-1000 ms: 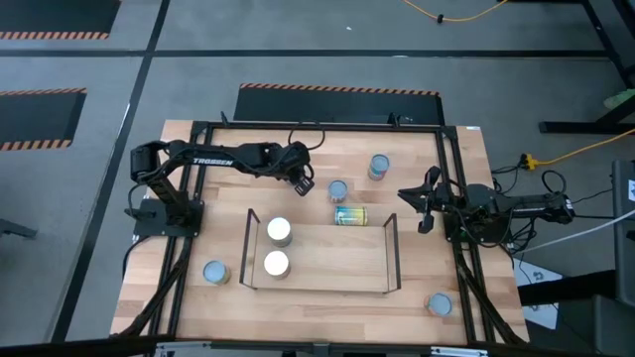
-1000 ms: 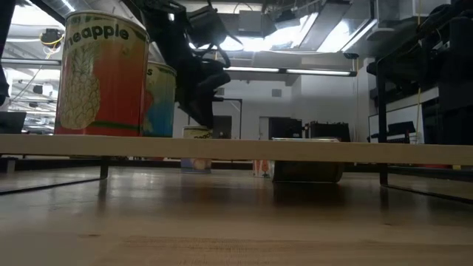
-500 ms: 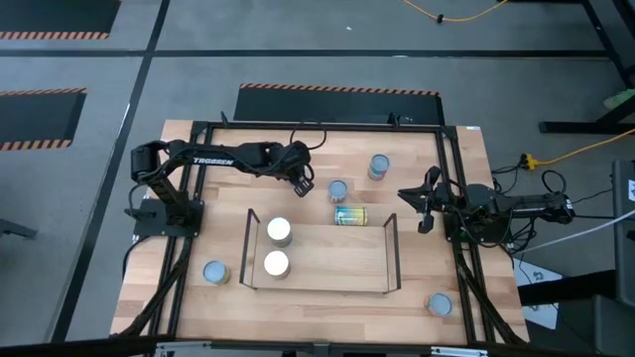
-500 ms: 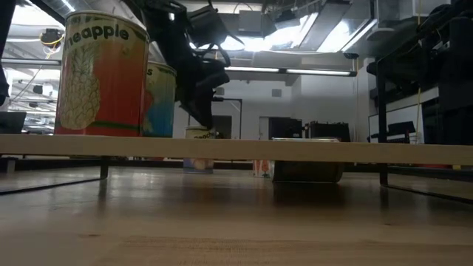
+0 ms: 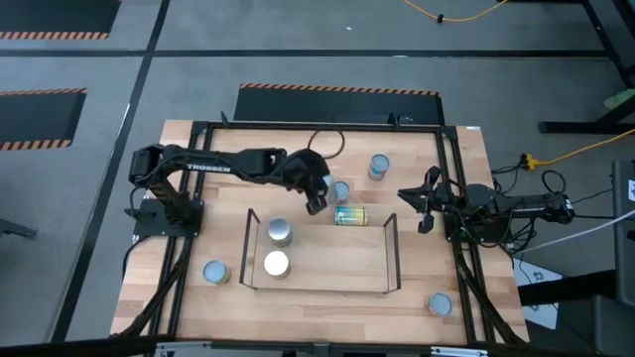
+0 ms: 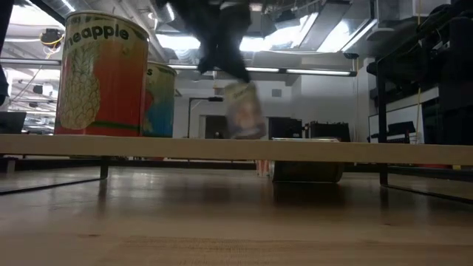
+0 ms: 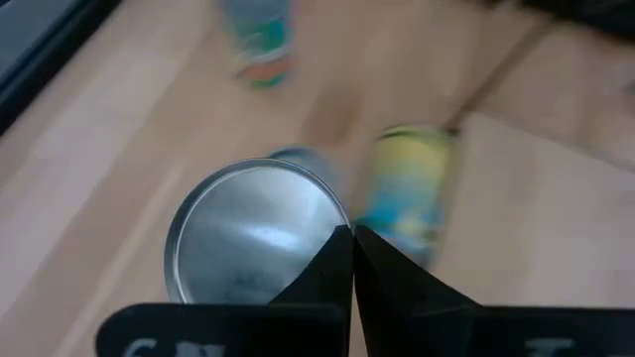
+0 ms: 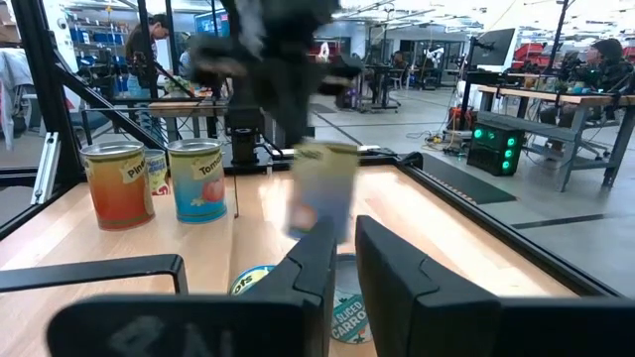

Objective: Pick and place cans onto a shelf
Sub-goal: Put the yellow blue canned peaches on the shelf

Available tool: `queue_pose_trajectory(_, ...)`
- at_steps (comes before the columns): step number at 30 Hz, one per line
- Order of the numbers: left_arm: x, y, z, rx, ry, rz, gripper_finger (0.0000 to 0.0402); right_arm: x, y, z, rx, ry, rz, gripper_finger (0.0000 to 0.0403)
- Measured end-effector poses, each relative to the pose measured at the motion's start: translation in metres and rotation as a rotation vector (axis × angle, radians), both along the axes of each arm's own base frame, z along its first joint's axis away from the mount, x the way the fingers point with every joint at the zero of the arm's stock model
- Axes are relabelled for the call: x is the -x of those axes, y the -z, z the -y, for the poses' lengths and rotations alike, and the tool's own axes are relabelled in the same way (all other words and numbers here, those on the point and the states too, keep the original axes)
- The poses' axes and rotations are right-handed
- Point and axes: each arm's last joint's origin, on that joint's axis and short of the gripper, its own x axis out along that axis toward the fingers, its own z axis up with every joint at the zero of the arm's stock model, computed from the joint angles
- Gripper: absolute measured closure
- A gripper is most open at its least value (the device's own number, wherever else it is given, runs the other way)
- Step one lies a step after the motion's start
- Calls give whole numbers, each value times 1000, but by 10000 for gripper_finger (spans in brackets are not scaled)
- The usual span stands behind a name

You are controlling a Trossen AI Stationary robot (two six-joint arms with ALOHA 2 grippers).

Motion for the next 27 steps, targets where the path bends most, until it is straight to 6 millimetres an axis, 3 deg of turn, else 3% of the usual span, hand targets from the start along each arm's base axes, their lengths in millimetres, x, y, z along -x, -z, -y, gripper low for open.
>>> queue_pose_trajectory(8, -3, -25, 56, -2, 150, 19, 401, 0, 0, 0, 0, 0, 0, 354)
queue_pose_trajectory(16, 6, -24, 103, 18, 257, -28, 401, 0, 0, 0, 0, 0, 0, 354)
queue_pose_trajectory(27, 23, -17, 138, -71, 254, -124, 401, 0, 0, 0, 0, 0, 0, 354)
